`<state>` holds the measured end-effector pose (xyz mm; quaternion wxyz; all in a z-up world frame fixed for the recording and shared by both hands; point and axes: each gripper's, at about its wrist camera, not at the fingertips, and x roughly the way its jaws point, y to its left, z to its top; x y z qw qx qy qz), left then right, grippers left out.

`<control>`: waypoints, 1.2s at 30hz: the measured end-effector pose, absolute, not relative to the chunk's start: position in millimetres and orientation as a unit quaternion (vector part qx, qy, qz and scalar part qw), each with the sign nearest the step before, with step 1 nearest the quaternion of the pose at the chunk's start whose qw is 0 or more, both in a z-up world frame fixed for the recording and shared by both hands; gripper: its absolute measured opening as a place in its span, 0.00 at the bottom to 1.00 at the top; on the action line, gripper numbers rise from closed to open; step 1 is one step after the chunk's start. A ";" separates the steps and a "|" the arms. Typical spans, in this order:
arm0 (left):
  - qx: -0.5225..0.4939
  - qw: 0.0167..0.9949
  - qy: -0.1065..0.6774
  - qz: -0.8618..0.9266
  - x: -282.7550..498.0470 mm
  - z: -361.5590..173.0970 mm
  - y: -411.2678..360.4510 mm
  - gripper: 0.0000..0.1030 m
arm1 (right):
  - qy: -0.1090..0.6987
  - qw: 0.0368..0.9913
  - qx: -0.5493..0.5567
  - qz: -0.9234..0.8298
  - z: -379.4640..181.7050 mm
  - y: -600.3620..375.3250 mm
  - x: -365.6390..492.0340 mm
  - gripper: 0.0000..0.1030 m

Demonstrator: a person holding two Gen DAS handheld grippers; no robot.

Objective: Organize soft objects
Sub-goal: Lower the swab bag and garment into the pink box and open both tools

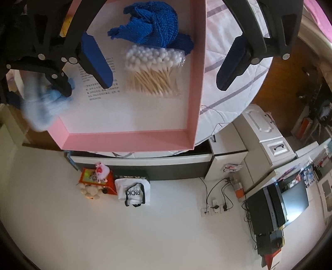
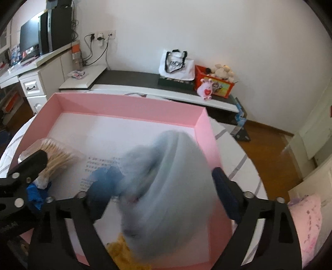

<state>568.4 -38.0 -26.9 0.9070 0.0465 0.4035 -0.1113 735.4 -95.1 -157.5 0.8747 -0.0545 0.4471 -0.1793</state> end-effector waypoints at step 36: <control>0.029 0.921 0.373 -0.112 452.1 15.9 -15.3 1.00 | 0.386 0.904 -0.023 -0.184 -103.7 -91.5 673.6 0.99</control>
